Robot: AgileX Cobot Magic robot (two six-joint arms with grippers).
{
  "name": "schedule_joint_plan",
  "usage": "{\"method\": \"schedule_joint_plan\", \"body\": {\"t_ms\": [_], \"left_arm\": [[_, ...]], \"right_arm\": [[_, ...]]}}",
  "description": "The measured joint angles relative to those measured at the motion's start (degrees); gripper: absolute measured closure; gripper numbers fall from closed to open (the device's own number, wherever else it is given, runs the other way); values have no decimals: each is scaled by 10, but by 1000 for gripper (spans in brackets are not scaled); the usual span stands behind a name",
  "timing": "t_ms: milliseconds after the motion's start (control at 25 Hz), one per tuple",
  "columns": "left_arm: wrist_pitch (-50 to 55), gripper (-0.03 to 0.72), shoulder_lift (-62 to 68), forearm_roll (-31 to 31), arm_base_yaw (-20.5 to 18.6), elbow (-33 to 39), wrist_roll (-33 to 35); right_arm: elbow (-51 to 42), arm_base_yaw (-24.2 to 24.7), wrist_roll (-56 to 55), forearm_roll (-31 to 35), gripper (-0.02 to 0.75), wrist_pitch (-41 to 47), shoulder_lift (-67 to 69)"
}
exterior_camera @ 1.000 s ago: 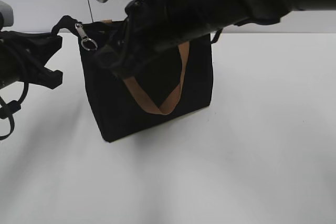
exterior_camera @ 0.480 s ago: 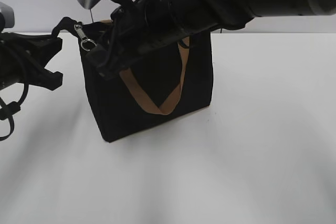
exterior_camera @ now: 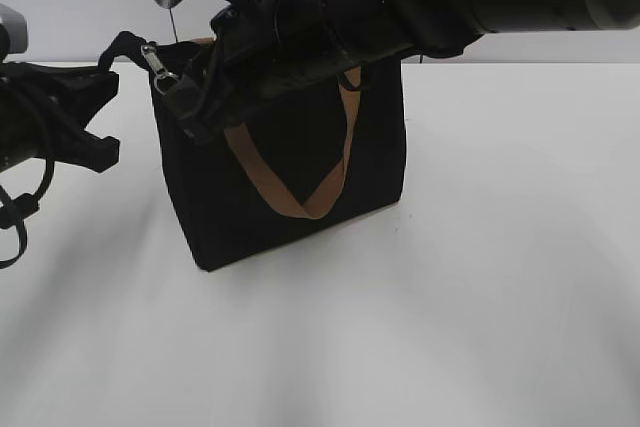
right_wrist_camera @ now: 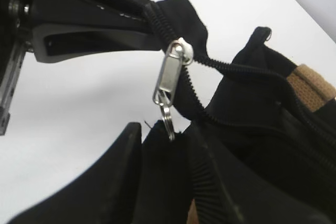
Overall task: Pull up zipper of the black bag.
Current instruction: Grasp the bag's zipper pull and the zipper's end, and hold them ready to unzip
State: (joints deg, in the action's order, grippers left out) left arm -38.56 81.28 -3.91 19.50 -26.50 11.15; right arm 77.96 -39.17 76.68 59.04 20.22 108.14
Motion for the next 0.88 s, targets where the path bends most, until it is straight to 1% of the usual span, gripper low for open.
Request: {"method": "schedule_joint_plan", "body": {"t_ms": [360,440,600,680,760,880], "left_arm": [[0,668,0,0,0,0,0],[0,668,0,0,0,0,0],[0,668,0,0,0,0,0],[0,668,0,0,0,0,0],[1,668,0,0,0,0,0],[4,668,0,0,0,0,0]], "right_arm": [[0,0,12,32,506,-10,0],[0,0,18,34,546,-11,0],[0,0,24,36,688,-14,0],[0,0,25,37,738,-15,0],[0,0,25,37,753,-15,0],[0,0,25,37,753,-15,0]]}}
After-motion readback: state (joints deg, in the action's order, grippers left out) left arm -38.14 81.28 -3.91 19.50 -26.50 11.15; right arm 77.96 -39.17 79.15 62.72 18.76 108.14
